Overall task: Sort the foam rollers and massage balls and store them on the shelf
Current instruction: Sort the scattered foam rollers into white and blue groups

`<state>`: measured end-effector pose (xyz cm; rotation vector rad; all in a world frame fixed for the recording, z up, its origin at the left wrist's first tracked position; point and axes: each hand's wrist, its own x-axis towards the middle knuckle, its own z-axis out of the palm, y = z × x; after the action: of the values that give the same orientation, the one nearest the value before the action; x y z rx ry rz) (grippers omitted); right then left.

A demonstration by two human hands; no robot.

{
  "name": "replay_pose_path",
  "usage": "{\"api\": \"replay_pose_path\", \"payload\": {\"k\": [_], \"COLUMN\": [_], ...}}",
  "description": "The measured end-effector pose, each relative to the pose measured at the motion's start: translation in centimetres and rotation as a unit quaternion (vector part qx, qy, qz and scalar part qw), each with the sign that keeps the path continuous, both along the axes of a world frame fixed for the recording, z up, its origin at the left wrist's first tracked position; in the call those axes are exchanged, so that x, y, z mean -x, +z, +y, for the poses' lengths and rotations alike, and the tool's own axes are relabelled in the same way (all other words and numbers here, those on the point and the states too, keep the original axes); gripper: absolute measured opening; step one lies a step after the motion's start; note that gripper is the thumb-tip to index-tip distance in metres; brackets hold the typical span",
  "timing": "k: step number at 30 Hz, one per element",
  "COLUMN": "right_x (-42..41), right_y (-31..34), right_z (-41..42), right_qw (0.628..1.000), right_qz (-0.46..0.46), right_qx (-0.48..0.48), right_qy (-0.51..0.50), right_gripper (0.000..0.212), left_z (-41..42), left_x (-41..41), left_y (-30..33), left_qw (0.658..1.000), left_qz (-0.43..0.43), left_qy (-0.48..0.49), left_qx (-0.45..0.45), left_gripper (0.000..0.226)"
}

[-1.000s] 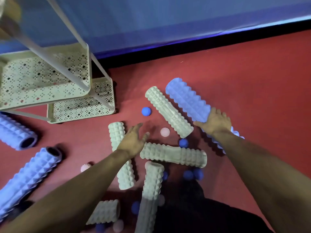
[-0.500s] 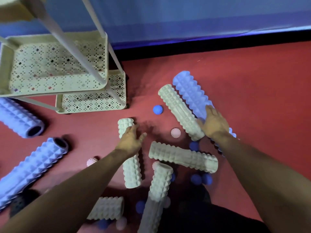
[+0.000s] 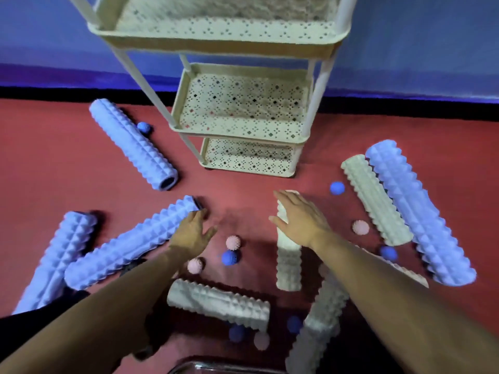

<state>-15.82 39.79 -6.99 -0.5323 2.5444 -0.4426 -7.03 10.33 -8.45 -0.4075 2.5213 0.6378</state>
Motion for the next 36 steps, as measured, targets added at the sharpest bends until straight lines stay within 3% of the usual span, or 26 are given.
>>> {"api": "replay_pose_path", "payload": {"k": [6, 15, 20, 23, 26, 31, 36], "right_x": [-1.8, -5.3, -5.4, -4.9, -4.4, -3.0, -1.9], "right_y": [0.3, -1.5, -1.8, -1.7, -1.5, -0.2, 0.5], "right_z": [-9.1, -13.9, -14.2, -12.8, -11.3, -9.7, -2.8], "right_qw": [0.999, 0.993, 0.991, 0.992, 0.994, 0.994, 0.988], "right_qz": [-0.009, -0.074, -0.089, -0.095, -0.096, -0.099, -0.093], "right_qx": [0.000, -0.047, -0.053, -0.055, -0.046, -0.027, -0.028], "right_qy": [0.039, 0.079, 0.079, 0.061, 0.024, -0.031, -0.123], "right_gripper": [0.074, 0.075, 0.075, 0.074, 0.074, 0.073, 0.072], "left_z": [-12.5, -18.5, -18.6, -18.7, -18.4, -14.2, -5.7], "left_x": [-4.1, -5.1, -4.0, -3.6, -3.7, -1.5, 2.9], "left_y": [-5.0, -8.1, -8.9, -8.9, -8.7, -6.0, -1.9], "left_qw": [0.997, 0.996, 0.996, 0.992, 0.988, 0.981, 0.990], "left_qz": [-0.013, -0.037, -0.038, -0.047, 0.025, 0.130, 0.051], "left_qy": [0.049, 0.054, 0.043, 0.013, -0.050, -0.127, -0.126], "left_qx": [0.051, 0.067, 0.068, 0.116, 0.143, 0.070, 0.025], "left_gripper": [0.081, 0.096, 0.103, 0.111, 0.103, 0.107, 0.108]}}
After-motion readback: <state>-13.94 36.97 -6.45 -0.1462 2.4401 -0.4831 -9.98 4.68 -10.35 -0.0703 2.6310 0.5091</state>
